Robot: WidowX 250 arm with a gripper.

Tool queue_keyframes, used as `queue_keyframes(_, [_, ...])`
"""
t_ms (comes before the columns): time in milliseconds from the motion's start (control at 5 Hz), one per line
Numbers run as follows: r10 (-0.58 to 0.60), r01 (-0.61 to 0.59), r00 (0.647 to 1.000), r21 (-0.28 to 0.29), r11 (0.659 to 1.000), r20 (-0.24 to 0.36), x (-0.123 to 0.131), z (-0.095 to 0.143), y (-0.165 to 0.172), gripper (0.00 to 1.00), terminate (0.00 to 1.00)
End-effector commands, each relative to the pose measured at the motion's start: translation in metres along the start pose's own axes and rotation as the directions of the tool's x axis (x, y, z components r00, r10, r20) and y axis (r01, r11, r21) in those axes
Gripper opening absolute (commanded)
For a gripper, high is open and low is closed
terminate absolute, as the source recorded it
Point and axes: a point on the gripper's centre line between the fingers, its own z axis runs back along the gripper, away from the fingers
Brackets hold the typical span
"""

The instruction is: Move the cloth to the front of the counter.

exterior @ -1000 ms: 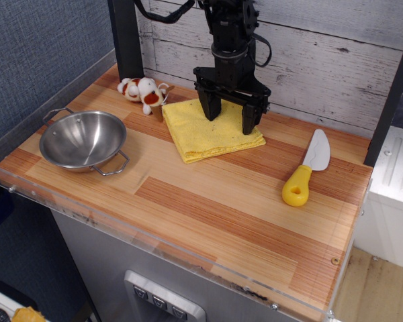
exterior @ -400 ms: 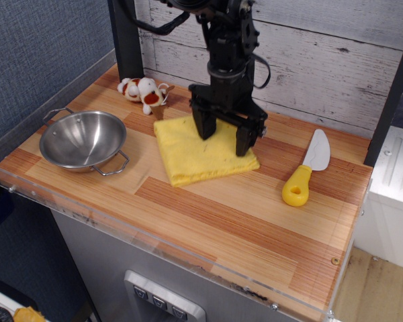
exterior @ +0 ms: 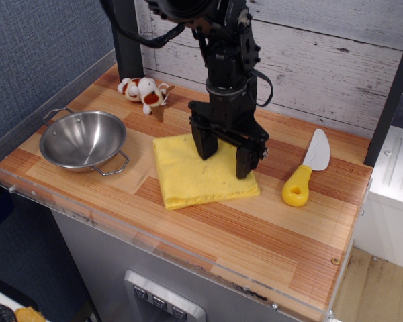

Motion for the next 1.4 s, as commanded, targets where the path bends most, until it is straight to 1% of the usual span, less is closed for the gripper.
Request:
queue_keyframes(0, [-0.115,0.115,0.992,0.0,0.993,0.046,-0.017,0.02,-0.02,1.0,0.0])
queue_keyframes(200, [-0.164,0.164,0.986,0.005,0.987,0.036,-0.027,0.021,-0.034,1.0,0.0])
queue_keyframes(400, [-0.173,0.173,0.984,0.019,0.985,0.032,-0.03,0.025,-0.04,1.0,0.0])
queue_keyframes(800, [-0.137,0.137,0.989,0.016,0.99,0.045,-0.024,0.029,-0.033,1.0,0.0])
queue_keyframes(1000, [-0.083,0.085,0.994,-0.02,0.996,0.075,-0.019,0.046,-0.025,1.0,0.0])
queue_keyframes(1200, [-0.045,0.043,0.988,0.016,0.999,0.148,-0.014,0.082,-0.02,1.0,0.0])
